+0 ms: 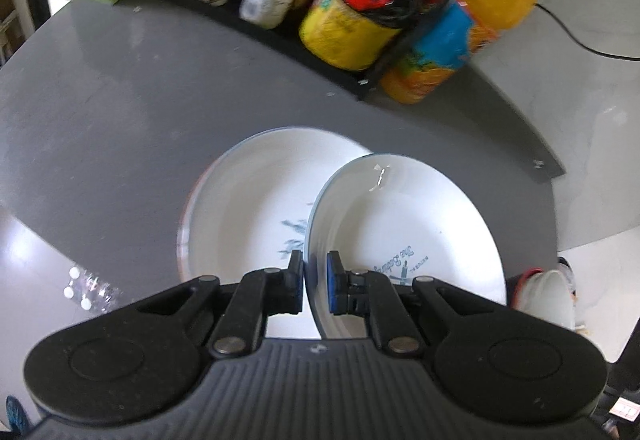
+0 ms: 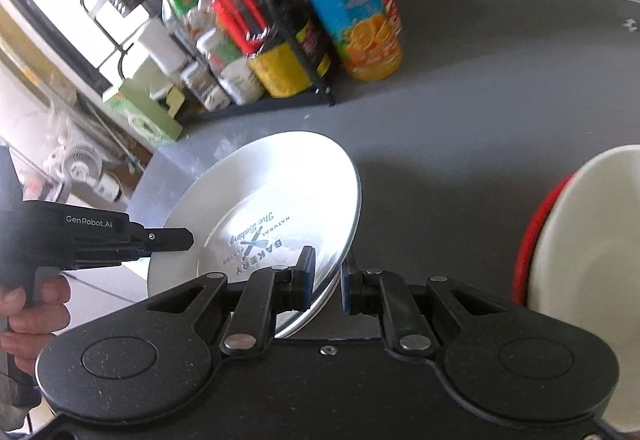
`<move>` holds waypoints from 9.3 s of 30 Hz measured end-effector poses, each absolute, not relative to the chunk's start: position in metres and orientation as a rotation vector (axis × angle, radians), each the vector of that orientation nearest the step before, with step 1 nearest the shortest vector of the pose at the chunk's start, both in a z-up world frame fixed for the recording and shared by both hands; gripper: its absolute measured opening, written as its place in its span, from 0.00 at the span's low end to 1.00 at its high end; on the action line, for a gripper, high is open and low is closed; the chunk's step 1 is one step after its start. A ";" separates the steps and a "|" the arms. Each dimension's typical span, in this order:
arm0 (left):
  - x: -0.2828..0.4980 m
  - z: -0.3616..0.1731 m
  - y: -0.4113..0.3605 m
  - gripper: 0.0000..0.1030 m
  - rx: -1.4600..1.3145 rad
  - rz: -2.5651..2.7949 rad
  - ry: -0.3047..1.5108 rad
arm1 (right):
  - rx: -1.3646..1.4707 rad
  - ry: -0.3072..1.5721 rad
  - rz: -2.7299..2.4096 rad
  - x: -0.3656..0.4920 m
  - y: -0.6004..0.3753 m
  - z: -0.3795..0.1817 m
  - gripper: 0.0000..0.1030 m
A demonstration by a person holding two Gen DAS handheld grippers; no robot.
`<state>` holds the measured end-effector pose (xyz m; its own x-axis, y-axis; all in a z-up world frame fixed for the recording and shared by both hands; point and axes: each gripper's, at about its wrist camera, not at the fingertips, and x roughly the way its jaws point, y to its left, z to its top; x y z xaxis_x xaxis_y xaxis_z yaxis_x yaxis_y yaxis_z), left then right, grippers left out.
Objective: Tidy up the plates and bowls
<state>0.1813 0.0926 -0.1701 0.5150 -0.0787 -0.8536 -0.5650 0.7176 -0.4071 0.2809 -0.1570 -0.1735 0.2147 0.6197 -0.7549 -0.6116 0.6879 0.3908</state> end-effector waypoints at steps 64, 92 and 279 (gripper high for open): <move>0.125 -0.152 0.107 0.76 -0.735 0.726 0.890 | -0.204 1.120 0.853 0.288 -0.076 -0.191 0.50; 0.253 -0.100 -0.077 0.86 -0.471 0.213 0.893 | 0.191 0.899 0.462 0.315 -0.347 -0.117 0.77; -0.063 -0.026 0.157 0.99 -0.154 -0.025 0.765 | 0.077 0.655 0.166 -0.068 -0.136 -0.048 1.00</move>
